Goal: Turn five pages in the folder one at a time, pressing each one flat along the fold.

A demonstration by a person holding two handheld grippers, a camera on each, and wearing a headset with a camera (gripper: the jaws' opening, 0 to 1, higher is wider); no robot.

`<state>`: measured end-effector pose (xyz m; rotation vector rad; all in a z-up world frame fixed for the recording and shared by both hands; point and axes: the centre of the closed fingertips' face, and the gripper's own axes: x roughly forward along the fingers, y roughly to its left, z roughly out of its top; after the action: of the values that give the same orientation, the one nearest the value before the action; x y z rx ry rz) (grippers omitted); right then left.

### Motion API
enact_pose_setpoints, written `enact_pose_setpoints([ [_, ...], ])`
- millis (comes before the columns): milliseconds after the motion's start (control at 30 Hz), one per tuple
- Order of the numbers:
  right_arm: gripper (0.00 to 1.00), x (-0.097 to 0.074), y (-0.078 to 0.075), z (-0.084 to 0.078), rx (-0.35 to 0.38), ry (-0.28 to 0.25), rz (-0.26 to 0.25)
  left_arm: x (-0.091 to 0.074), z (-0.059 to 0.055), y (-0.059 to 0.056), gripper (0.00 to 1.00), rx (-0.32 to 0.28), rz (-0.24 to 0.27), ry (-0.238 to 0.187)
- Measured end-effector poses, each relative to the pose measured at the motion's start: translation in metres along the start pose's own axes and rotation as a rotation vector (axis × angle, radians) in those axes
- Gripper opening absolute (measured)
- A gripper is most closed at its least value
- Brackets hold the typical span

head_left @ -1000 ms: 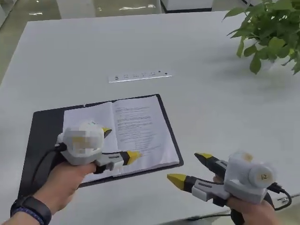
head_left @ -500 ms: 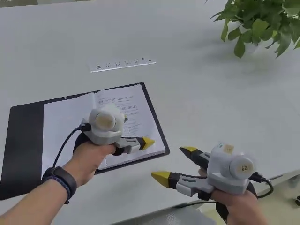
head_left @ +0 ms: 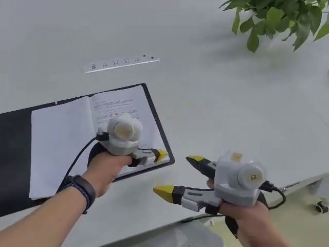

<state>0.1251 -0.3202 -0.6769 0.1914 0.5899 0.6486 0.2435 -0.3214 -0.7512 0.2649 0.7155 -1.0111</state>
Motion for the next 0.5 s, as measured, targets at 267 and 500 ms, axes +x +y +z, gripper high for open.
enact_pose_setpoints([
  [267,0.75,-0.005,-0.008,-0.006,0.013,0.017,0.013,0.014,-0.017,-0.004,0.64,0.018,0.008,0.061],
  [500,0.74,-0.006,-0.014,-0.004,0.039,-0.001,0.014,0.016,-0.019,-0.003,0.62,-0.003,0.013,0.054],
])
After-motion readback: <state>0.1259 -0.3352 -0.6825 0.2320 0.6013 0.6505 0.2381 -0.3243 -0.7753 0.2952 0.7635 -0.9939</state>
